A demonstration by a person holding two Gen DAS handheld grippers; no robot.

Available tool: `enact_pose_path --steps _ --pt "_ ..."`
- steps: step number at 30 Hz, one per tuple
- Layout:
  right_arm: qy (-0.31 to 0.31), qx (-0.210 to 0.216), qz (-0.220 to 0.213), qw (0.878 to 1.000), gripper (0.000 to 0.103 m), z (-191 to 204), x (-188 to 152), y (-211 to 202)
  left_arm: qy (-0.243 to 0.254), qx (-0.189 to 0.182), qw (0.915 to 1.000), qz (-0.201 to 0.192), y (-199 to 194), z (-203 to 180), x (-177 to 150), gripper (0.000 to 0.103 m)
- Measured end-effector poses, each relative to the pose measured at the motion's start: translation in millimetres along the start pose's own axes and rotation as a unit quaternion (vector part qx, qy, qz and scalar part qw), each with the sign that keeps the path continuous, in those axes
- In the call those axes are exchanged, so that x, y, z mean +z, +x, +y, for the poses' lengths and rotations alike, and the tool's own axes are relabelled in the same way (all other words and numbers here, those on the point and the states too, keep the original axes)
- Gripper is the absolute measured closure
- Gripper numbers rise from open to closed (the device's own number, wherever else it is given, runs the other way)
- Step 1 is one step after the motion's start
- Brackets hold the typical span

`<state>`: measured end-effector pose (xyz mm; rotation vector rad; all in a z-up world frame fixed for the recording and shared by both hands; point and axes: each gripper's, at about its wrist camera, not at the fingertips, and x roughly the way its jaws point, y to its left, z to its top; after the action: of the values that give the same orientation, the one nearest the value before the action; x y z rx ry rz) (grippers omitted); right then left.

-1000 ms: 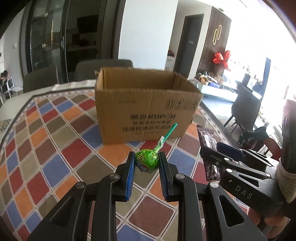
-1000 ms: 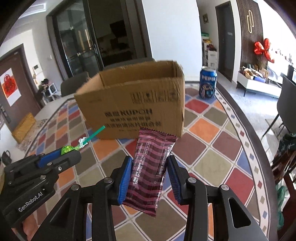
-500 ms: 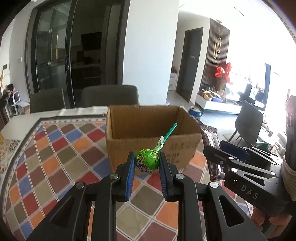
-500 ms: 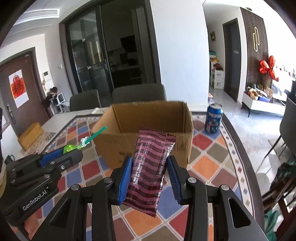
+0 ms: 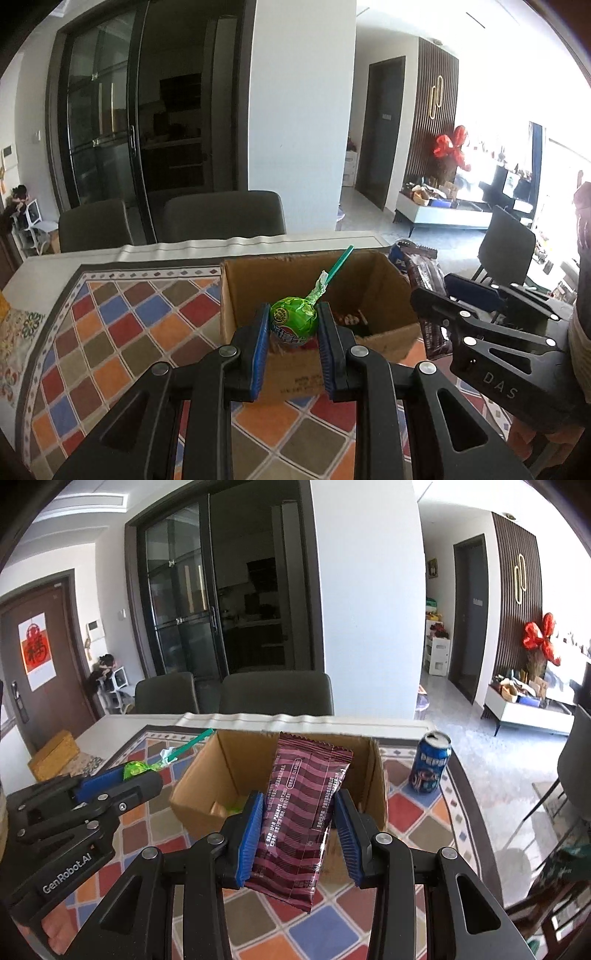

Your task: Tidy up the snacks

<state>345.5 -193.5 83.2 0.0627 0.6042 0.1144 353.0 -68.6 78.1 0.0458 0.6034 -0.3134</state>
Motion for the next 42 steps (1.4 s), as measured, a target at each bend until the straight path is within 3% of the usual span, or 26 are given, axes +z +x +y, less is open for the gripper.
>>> enact_pose_path --steps 15,17,18,19,24,28,32,36,38,42 --pt "-0.018 -0.010 0.025 0.999 0.062 -4 36 59 0.002 0.018 0.9988 0.046 68 9 22 0.077" --pt "-0.014 -0.007 0.030 0.999 0.057 -4 38 66 0.003 0.024 0.9986 0.047 70 9 21 0.067" --pt "-0.011 -0.010 0.034 0.999 0.049 -5 39 68 0.006 0.029 0.9986 0.044 69 8 19 0.064" --pt "-0.008 -0.013 0.037 0.999 0.044 -6 39 70 0.008 0.034 0.9985 0.042 67 8 18 0.060" --pt "-0.003 -0.017 0.037 0.999 0.044 -8 32 67 0.007 0.043 0.9985 0.033 53 8 11 0.047" --pt "-0.001 -0.017 0.035 0.999 0.036 -8 24 55 -0.002 0.046 0.9988 0.018 32 9 6 0.037" --pt "-0.002 -0.023 0.024 0.999 0.033 -6 15 33 -0.006 0.055 0.9985 0.000 5 7 -1 0.024" --pt "0.005 -0.032 0.010 0.999 0.028 -8 7 6 -0.006 0.054 0.9985 -0.012 -22 4 -11 0.018" --pt "0.007 -0.034 0.001 0.999 0.027 -8 2 -11 -0.003 0.056 0.9981 -0.026 -40 0 -18 0.009" --pt "0.007 -0.040 -0.016 0.999 0.021 -4 -11 -40 0.010 0.066 0.9965 -0.051 -69 -10 -31 0.004"
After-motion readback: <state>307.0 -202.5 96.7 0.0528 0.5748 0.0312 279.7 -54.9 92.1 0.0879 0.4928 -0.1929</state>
